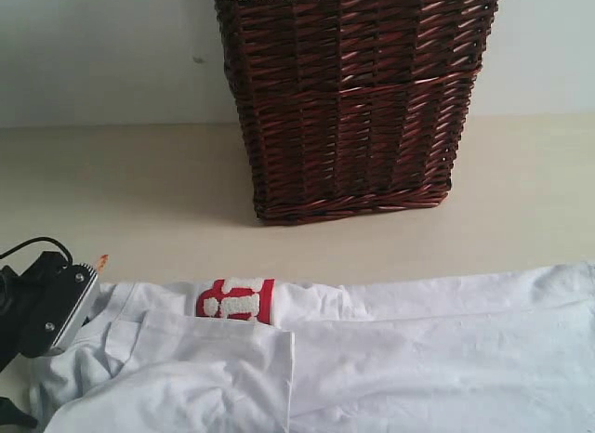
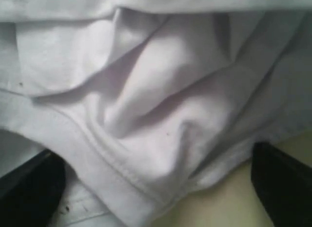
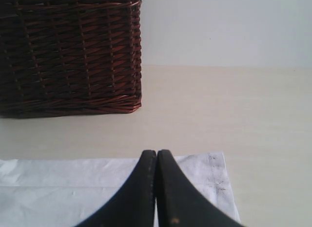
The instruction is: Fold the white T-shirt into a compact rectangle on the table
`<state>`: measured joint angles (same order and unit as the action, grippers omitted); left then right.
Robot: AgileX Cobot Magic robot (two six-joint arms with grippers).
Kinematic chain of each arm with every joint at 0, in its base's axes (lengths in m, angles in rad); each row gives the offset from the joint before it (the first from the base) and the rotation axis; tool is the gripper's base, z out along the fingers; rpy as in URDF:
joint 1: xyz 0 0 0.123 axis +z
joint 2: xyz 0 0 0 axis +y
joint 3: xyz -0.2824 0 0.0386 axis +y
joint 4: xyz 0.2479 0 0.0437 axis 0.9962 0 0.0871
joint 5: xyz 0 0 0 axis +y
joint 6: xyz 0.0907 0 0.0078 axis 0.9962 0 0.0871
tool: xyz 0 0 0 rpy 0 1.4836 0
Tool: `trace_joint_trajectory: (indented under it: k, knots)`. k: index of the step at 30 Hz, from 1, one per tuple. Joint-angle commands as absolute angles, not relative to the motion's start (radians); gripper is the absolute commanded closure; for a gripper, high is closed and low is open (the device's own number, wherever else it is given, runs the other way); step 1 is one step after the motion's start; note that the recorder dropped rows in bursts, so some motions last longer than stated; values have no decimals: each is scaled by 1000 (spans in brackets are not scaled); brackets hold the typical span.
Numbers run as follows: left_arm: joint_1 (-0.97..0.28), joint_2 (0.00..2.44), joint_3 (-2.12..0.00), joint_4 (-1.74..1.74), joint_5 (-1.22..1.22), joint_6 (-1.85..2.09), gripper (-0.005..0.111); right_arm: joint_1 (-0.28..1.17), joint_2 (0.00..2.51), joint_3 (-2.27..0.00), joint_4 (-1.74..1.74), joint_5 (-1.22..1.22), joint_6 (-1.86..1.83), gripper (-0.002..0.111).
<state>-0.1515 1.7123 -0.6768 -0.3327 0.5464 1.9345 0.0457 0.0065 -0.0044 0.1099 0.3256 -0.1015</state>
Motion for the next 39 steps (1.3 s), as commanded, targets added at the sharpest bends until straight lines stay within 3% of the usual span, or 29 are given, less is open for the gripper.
trace_joint_trajectory:
  k: [1,21,39]
  knots:
    - [-149,1751,-670,-288,522,1985,2,46,0,0,107,312,-102,108]
    - [-149,1735,-597,-259,484,2029,2,46,0,0,107,312,-102,108]
    - [-149,1726,-597,-462,415,1918,2,46,0,0,107,312,-102,108]
